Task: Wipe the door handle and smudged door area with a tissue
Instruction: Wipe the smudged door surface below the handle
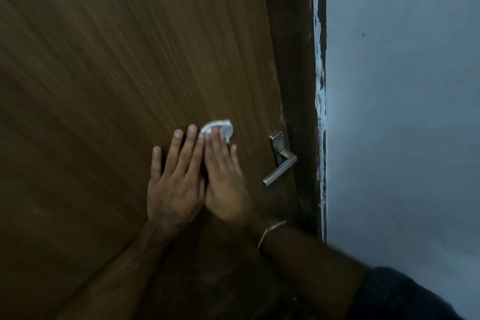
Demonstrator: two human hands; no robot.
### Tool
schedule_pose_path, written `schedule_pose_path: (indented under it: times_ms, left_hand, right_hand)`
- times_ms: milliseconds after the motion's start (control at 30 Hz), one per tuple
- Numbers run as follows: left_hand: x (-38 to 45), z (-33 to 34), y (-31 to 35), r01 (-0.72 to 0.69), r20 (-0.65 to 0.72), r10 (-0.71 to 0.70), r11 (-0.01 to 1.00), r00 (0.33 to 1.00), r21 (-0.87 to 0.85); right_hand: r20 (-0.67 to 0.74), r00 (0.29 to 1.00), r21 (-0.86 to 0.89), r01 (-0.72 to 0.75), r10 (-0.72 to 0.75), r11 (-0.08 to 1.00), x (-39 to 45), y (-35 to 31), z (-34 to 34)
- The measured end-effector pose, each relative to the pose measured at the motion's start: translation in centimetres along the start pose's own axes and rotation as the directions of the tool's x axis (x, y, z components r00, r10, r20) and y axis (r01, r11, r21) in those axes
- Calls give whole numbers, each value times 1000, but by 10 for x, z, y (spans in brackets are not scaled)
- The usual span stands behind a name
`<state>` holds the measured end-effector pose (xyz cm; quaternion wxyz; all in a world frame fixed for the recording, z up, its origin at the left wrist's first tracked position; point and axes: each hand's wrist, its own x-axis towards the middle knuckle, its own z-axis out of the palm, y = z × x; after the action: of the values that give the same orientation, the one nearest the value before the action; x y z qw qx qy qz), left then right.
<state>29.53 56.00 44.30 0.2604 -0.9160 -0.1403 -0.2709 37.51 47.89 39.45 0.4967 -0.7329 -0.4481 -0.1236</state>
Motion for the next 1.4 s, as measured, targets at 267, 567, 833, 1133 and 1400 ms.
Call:
schedule_pose_path:
  times_ms: [267,567,833,1133,1400]
  left_hand:
    - [18,-9,-1,84,-88,-83,996,993,1]
    - [18,-8,0,77,-85,-76,997,993,10]
    - [18,-10,-2,70,-63,-69,997,996,10]
    - [18,-8,-2,72,-53,-71,997,996,20]
    - [16,-6,-1,64,-104,-59,997,993,39]
  right_hand:
    - [-206,974,-40,-102,91,994,106,27,-91]
    - [-14,867,33,-497,498,867,39,68,-73]
    - [-16,684,388,-668,729,635,47,43,-77]
    - [-196,973,28,-115,118,993,98,52,-105]
    - [-62,951,120,-295,303,948,9,117,-90]
